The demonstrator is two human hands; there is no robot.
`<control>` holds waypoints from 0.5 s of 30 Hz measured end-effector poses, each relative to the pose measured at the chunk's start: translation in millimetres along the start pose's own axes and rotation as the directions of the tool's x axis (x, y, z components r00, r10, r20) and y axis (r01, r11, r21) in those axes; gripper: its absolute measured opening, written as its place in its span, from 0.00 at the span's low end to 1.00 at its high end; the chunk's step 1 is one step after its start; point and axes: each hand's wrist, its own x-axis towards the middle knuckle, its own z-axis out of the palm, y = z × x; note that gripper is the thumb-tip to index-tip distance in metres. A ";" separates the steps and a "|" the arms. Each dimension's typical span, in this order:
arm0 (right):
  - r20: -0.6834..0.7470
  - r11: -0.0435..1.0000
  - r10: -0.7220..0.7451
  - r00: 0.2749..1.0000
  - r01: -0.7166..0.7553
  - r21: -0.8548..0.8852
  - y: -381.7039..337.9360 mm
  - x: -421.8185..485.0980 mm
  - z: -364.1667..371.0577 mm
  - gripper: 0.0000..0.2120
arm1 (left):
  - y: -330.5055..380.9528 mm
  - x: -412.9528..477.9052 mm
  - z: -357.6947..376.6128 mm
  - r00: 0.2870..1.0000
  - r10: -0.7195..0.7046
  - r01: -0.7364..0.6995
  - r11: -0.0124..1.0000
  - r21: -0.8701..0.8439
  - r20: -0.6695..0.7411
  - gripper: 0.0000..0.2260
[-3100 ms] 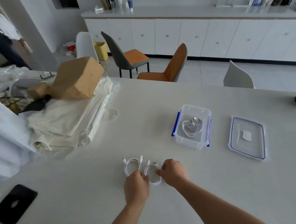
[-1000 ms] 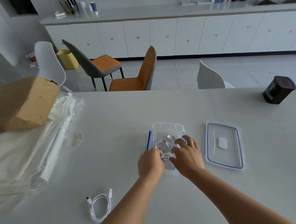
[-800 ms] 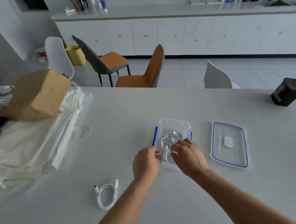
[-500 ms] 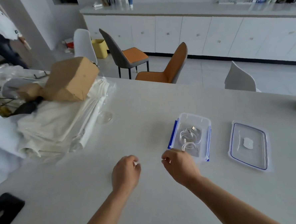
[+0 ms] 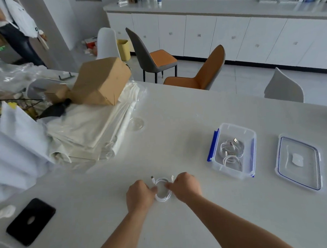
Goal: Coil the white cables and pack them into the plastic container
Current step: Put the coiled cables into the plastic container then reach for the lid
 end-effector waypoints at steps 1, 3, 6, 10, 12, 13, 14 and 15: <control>0.003 1.000 0.011 1.000 -0.011 -0.012 -2.2 1.0 2.9 0.20 | 0.9 0.1 1.1 1.000 -0.004 0.004 1.000 0.007 0.004 0.20; 0.000 1.000 0.024 1.000 -0.024 -0.018 -4.8 1.7 7.3 0.16 | 2.7 0.6 3.7 1.000 0.001 -0.001 1.000 0.018 0.003 0.16; -0.010 0.999 0.039 0.999 -0.039 -0.008 -5.8 4.3 12.6 0.08 | 2.6 2.8 7.8 1.000 -0.004 0.004 1.000 0.029 -0.004 0.12; -0.027 0.999 0.036 0.999 -0.036 0.001 -4.3 3.2 14.3 0.07 | 1.2 0.9 10.0 1.000 -0.008 0.008 1.000 -0.009 -0.010 0.12; -0.044 0.999 0.018 0.999 -0.016 0.033 -1.4 1.1 12.0 0.06 | 2.7 -3.0 8.5 1.000 -0.018 0.017 0.999 -0.046 -0.017 0.11; -0.051 0.998 0.008 0.999 -0.004 0.069 0.6 0.3 9.9 0.05 | 4.9 -5.1 7.5 1.000 -0.020 0.019 0.997 -0.073 -0.015 0.11; -0.059 0.993 -0.002 0.998 0.009 0.116 3.0 -0.7 6.7 0.04 | 8.0 -7.5 6.7 1.000 -0.017 0.016 0.995 -0.098 -0.007 0.11; -0.069 0.985 -0.006 0.998 0.018 0.170 5.6 -2.2 2.2 0.03 | 12.1 -9.3 6.0 1.000 -0.014 0.015 0.992 -0.126 0.006 0.12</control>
